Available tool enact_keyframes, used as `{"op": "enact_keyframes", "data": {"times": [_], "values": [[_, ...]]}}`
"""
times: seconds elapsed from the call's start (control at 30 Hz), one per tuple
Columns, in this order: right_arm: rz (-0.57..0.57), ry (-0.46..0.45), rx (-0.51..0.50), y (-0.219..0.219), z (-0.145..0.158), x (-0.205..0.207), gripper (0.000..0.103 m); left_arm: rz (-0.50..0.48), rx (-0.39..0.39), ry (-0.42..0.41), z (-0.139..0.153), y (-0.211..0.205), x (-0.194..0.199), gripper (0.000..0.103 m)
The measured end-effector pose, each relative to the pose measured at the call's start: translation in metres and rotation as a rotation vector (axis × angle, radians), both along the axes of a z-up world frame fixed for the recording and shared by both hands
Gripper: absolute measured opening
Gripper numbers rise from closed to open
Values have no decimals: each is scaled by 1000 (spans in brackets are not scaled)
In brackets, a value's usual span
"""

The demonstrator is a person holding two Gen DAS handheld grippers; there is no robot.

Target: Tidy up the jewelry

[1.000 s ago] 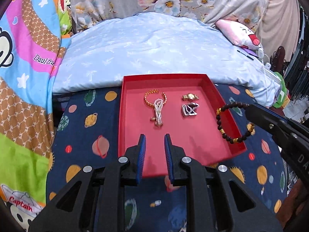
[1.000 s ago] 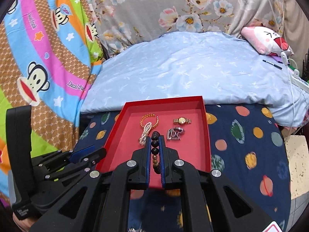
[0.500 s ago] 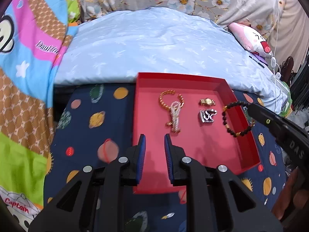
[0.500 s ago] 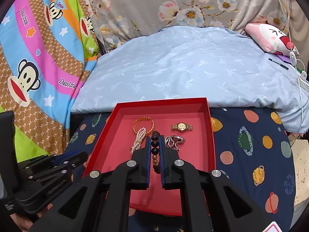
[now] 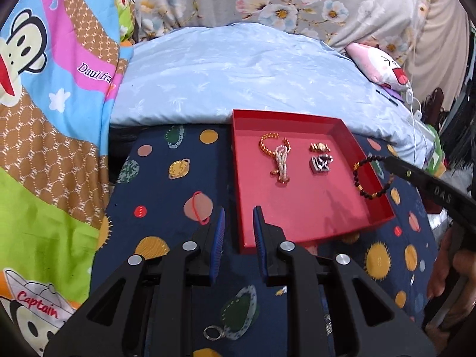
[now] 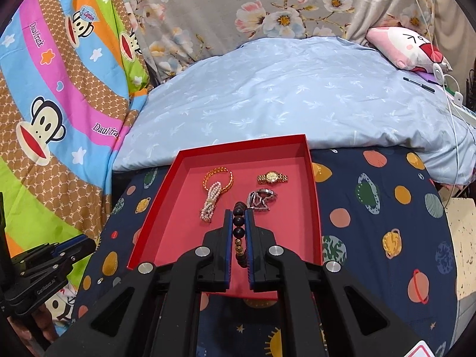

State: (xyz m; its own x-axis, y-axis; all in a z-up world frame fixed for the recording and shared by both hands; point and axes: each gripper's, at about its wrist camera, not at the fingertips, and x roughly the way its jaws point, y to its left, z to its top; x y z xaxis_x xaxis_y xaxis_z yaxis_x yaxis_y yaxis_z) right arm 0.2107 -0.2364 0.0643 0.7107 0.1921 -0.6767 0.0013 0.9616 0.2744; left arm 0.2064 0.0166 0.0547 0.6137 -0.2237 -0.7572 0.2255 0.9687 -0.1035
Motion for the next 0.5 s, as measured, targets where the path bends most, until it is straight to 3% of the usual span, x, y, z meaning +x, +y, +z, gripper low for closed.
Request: {"op": "enact_keyframes", "data": {"times": [0.3,0.5], "values": [[-11,7,8,-2,-3,-19,7,38,-21,68,-16,29,-16,19],[-8,34,22,3,-12,-30,7,49,-27,169,-56,39,-29,35]]}}
